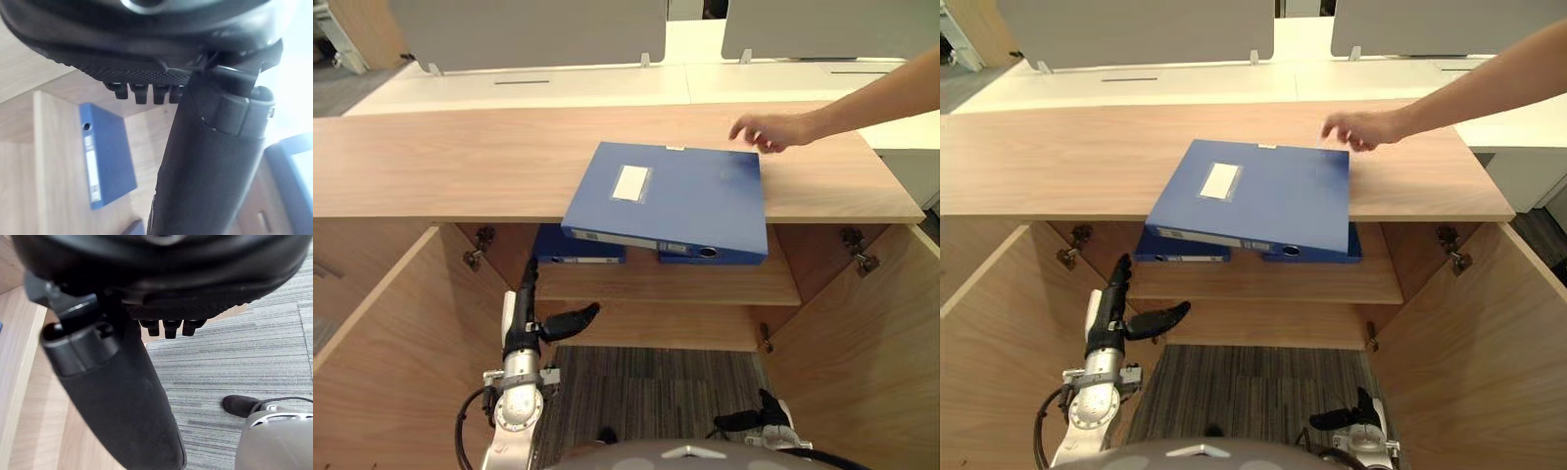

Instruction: Walk over to the cabinet, pick up the folder, carry it to the office cabinet, place the folder inside the office cabinet, then close the office cabinet door

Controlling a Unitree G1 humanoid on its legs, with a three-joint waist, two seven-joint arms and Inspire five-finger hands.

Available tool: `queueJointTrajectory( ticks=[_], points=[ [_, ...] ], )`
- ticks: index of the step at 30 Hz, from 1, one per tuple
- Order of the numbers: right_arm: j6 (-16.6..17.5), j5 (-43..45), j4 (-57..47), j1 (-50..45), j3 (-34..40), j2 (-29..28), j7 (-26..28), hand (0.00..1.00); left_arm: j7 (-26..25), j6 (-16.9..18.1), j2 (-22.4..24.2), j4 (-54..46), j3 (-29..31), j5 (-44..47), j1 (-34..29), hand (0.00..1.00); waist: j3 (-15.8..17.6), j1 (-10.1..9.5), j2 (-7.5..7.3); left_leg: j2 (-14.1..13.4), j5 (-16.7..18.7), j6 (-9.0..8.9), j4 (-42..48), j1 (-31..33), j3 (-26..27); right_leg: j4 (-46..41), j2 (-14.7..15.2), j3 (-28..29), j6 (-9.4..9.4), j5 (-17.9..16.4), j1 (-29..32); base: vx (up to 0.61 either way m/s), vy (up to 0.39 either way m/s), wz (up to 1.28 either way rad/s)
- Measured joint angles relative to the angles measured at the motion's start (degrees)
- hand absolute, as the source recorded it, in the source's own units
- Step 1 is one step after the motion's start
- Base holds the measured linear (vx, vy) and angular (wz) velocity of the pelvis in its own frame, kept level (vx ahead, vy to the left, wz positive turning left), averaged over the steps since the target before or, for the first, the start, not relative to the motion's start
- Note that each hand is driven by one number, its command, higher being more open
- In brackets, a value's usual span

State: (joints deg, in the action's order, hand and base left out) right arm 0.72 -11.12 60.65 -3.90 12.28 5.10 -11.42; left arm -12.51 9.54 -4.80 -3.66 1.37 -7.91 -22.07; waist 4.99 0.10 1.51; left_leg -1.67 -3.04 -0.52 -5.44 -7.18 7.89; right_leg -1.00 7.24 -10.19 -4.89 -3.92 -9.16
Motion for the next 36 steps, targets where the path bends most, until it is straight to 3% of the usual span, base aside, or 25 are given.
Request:
queueJointTrajectory(
  ticks=[7, 14, 19, 24, 30, 36],
  points=[
    [0.0, -0.1, 0.1, -2.0, -0.2, 0.1, 0.0, 1.0, -2.6, 1.4, 0.2, -9.3, 4.3, 0.0, -2.4, 1.0, -0.6, -0.27, -0.53, -0.1, -0.1, -0.14, 0.0, -0.1, -0.8, -0.1, -0.1, -0.7, -0.07, -0.3, -0.7, -0.02, -0.015, 0.05],
    [0.1, -0.1, 1.0, -2.0, -2.2, -0.6, 0.2, 1.0, -3.3, 1.7, 1.6, -16.2, 4.7, 1.2, -2.8, 1.0, -1.4, -0.98, -2.57, -0.1, 0.0, -0.17, 0.3, -0.7, -0.8, 0.3, -0.1, -0.6, -0.1, -0.3, -1.5, 0.0, 0.0, 0.0],
    [0.1, -0.2, 2.2, -2.6, -2.2, 0.0, 0.2, 1.0, -3.4, 2.6, 1.5, -22.0, 4.7, 1.2, -3.5, 1.0, -1.9, -0.99, -2.17, -0.3, 0.2, -0.44, 0.0, -1.1, -0.5, 0.1, -0.3, -0.2, -0.08, -0.2, -1.6, -0.03, -0.012, -0.02],
    [0.1, -1.3, 2.8, -3.6, -2.3, 0.6, 0.5, 1.0, -3.2, 3.0, -4.9, -22.7, 4.5, -1.5, -3.4, 1.0, -3.1, -0.6, -1.31, -0.7, 0.4, -0.92, 0.0, -1.4, -0.4, 0.2, -0.7, 0.0, -0.06, -0.3, -1.9, -0.01, -0.006, -0.01],
    [0.1, -1.4, 3.2, -3.6, -2.5, 0.7, 0.9, 1.0, -2.2, 3.3, -14.3, -23.0, 3.4, -8.6, -0.2, 1.0, -3.4, -0.41, -1.5, -1.0, 0.3, -0.78, 0.2, -1.6, 0.1, 0.3, -1.0, 0.6, 0.06, -0.2, -1.9, 0.0, -0.015, -0.04],
    [0.2, -2.4, 3.3, -3.8, -3.8, 0.8, 0.9, 1.0, -2.1, 5.4, -19.0, -23.1, 0.5, -16.4, 4.2, 1.0, -3.6, 0.03, -1.7, -1.0, 0.4, -0.82, 0.3, -2.0, 0.8, 0.2, -1.0, 1.3, 0.16, -0.2, -1.9, -0.01, -0.007, -0.07]
  ],
)
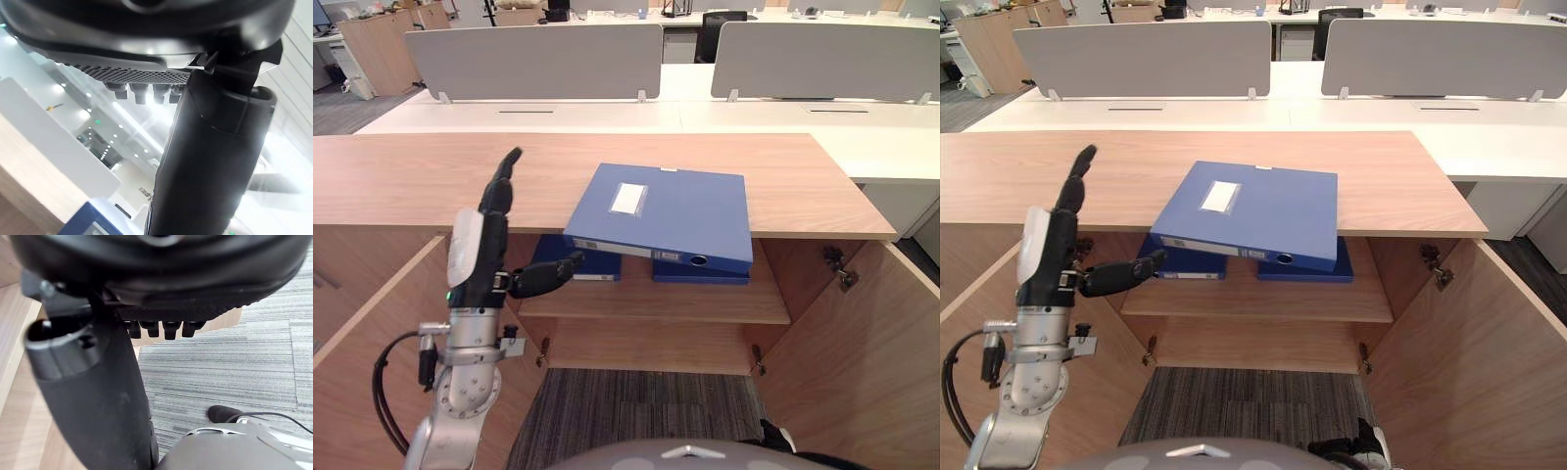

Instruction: Walk over to the cabinet, pick up the folder, carry it to the office cabinet, place the folder inside the office cabinet, then close the office cabinet door

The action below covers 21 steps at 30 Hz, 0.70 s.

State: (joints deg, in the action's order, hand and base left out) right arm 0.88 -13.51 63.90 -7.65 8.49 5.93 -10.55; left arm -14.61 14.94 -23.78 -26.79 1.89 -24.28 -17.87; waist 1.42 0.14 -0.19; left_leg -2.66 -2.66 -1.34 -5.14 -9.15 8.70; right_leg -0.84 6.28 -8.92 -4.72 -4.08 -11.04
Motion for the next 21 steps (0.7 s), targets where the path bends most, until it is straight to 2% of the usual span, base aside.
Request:
queueJointTrajectory(
  ticks=[10, 15, 21],
  points=[
    [0.2, 0.0, 0.2, -0.4, -0.6, 0.1, 0.0, 1.0, 0.4, 1.5, -3.9, 0.8, -8.8, -5.7, 5.2, 1.0, -0.3, 0.34, 0.06, -0.5, 0.3, -0.28, -0.3, -1.0, 1.6, -0.2, -0.4, 1.6, 0.38, -0.1, 0.1, -0.01, -0.011, -0.08],
    [0.2, 0.0, 0.1, -0.4, -0.6, 0.2, 0.0, 1.0, 1.9, 2.2, -6.4, 5.9, -14.0, -8.2, 7.8, 1.0, -0.4, 0.94, 0.24, -0.4, 0.3, -0.24, -0.3, -1.2, 1.6, 0.0, -0.4, 1.6, 0.44, -0.1, 0.0, 0.0, 0.0, 0.0],
    [0.2, 0.1, 0.1, -0.4, -0.6, 0.2, 0.0, 1.0, 2.6, 2.0, -7.5, 10.4, -16.3, -10.4, 8.6, 1.0, -0.4, 1.6, 0.18, -0.4, 0.5, -0.24, -0.3, -1.1, 1.7, 0.3, -0.4, 1.6, 0.43, -0.1, 0.0, 0.0, 0.0, 0.0]
  ],
)
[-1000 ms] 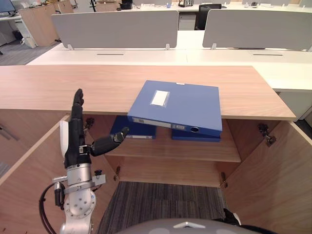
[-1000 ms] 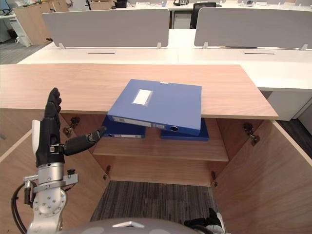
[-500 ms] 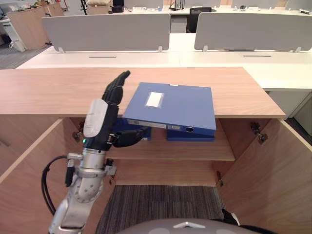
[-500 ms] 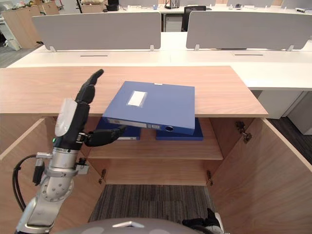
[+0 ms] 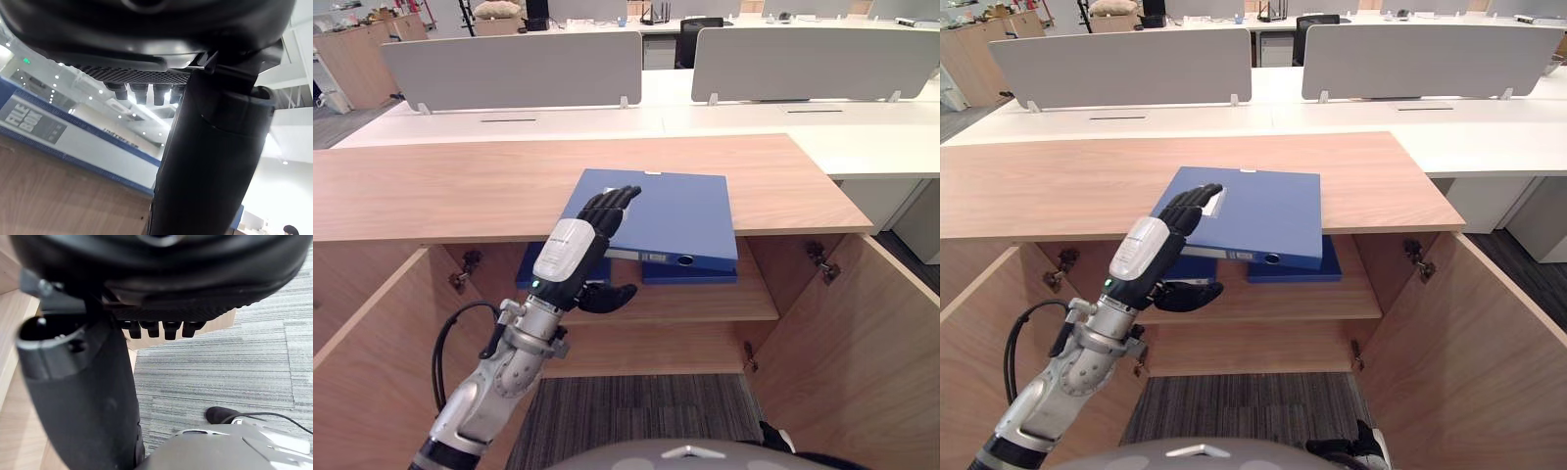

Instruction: Walk over to the cabinet, pick up the folder, carry it to the office cabinet, place the folder inside the office cabinet, then close the office cabinet door

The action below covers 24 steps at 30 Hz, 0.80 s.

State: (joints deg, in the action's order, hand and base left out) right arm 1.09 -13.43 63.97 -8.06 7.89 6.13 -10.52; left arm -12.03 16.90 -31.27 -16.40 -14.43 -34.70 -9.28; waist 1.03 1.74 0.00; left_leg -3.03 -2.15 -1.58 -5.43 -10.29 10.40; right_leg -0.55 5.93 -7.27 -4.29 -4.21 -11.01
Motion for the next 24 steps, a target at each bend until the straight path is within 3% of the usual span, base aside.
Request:
queueJointTrajectory(
  ticks=[7, 8, 17, 24],
  points=[
    [0.0, 0.0, 0.0, 0.1, 0.0, 0.0, 0.0, 1.0, 0.1, -1.2, -0.3, 3.4, -3.2, -6.7, 3.2, 1.0, 0.1, 0.27, -0.12, 0.1, 0.2, 0.08, 0.0, 0.1, 0.1, 0.5, 0.0, 0.0, -0.01, 0.0, -0.1, 0.0, 0.0, 0.0],
    [0.0, 0.0, 0.0, 0.2, 0.0, 0.0, 0.0, 1.0, -0.1, -1.5, -0.1, 4.0, -3.2, -8.1, 3.5, 0.0, 0.1, 0.4, -0.13, 0.1, 0.2, 0.08, 0.0, 0.1, 0.1, 0.5, 0.0, 0.0, 0.0, 0.0, -0.1, 0.0, 0.0, 0.0],
    [-0.1, 0.1, 0.0, 0.4, 0.0, 0.0, 0.3, 1.0, -5.8, -4.9, 5.3, 5.4, -2.7, -13.4, 5.9, 0.0, 0.2, 0.59, -0.28, 0.2, 0.5, 0.08, 0.0, 0.2, 0.1, 0.9, 0.1, 0.0, 0.0, 0.0, -0.1, 0.0, 0.0, 0.0],
    [-0.1, 1.2, -0.2, 0.6, 0.0, 0.0, 0.5, 1.0, -7.7, -4.9, 8.9, 4.5, -0.4, -15.4, 6.3, 0.0, 0.3, 1.42, -0.21, 0.2, 0.6, 0.1, 0.0, 0.3, 0.2, 1.2, 0.1, 0.0, 0.0, 0.0, -0.1, 0.0, 0.0, 0.0]
  ],
)
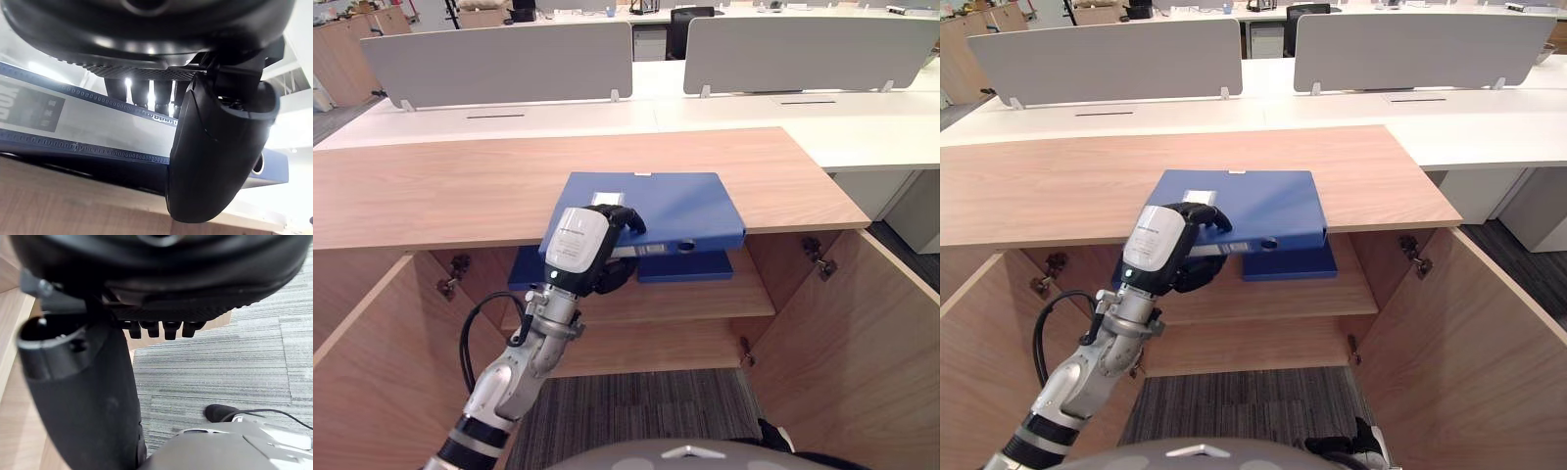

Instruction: Walk over to the cabinet, pick up the folder, carry it to the office cabinet, place the folder inside the office cabinet, then close the office cabinet door

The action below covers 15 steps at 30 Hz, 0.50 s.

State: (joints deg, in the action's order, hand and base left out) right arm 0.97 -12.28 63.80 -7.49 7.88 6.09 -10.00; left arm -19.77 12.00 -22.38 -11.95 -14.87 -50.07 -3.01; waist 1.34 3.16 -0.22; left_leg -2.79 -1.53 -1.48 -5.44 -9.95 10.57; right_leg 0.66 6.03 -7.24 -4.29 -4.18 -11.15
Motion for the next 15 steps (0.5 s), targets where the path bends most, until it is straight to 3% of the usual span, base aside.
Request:
queueJointTrajectory(
  ticks=[11, 15],
  points=[
    [0.6, 1.9, -7.2, 0.0, -0.7, -0.3, 0.0, 1.0, 0.4, -0.3, 3.5, -4.6, 3.4, 0.3, -3.9, 0.0, 0.3, 0.12, 0.52, -0.1, 0.8, -0.08, 0.3, 0.2, 1.5, 0.5, 0.0, 1.5, -0.16, 0.1, 0.7, 0.01, 0.0, -0.06],
    [1.4, 3.4, -11.2, -0.3, -2.4, -1.5, -0.3, 1.0, 0.5, -0.3, 6.2, -9.1, 4.0, 4.5, -5.1, 0.0, 0.7, 0.23, -0.06, -0.2, 0.8, -0.05, 0.3, 0.7, 1.7, 0.3, -0.1, 2.0, -0.08, 0.3, 1.3, 0.0, -0.006, -0.05]
  ],
)
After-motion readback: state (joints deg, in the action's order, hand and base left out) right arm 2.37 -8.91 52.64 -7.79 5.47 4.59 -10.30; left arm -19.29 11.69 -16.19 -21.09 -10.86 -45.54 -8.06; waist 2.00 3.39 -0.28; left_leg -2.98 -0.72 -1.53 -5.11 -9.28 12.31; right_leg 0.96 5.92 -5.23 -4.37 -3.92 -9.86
